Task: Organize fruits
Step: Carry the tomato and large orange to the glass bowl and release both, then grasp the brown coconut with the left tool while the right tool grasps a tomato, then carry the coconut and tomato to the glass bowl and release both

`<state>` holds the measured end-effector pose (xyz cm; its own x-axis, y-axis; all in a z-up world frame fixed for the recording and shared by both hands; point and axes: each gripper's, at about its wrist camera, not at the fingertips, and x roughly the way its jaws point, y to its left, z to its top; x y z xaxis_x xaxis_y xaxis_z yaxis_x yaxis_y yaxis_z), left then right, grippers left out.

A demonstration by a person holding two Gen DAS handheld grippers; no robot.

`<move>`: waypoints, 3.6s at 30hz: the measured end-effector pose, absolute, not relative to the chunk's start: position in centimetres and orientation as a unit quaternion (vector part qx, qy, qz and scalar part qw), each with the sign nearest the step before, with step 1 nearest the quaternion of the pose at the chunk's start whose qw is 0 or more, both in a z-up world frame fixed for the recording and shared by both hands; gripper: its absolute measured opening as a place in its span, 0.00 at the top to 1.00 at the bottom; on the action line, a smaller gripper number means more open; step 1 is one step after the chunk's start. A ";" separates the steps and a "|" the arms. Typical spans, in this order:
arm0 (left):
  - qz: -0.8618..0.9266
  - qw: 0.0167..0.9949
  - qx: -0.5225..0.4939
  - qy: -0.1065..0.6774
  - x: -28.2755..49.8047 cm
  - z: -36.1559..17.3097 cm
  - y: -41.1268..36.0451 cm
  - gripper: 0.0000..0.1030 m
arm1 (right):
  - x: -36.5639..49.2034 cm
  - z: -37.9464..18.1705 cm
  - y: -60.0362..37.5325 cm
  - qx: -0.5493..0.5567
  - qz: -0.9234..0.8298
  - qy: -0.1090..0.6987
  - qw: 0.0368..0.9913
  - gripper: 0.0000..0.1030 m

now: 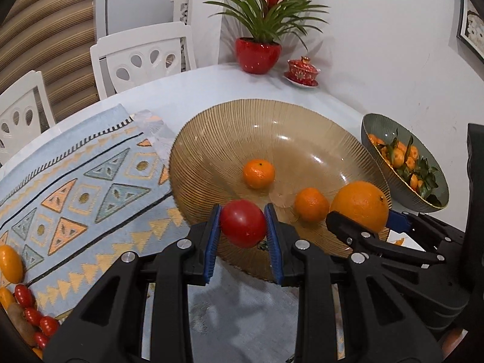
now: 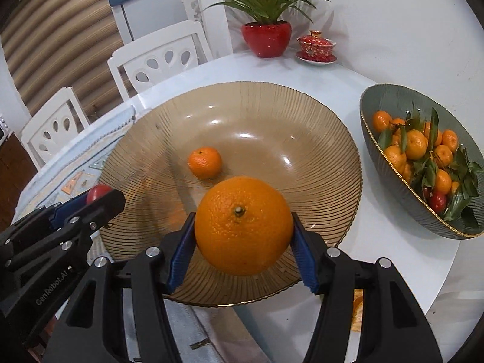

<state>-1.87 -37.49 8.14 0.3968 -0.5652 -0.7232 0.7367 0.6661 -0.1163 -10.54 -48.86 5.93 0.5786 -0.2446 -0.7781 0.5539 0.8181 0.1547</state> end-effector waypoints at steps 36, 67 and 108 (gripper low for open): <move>-0.350 0.881 0.042 0.314 -7.6 16.6 -20.6 0.43 | -15.0 14.8 -39.2 0.162 -0.147 0.320 0.922 0.37; -0.192 0.883 -0.013 0.429 -0.1 2.8 -0.3 0.34 | -11.7 1.9 -17.0 0.017 0.129 0.450 0.884 0.37; -0.323 0.885 0.061 0.329 -5.6 12.3 -17.3 0.41 | -14.1 8.2 -30.9 0.064 0.023 0.356 0.932 0.73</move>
<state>-5.57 -17.29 12.35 0.5754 -0.5318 -0.6214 0.6122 0.7838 -0.1040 -14.09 -30.94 8.19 0.7456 0.0878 -0.6605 0.0037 0.9907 0.1359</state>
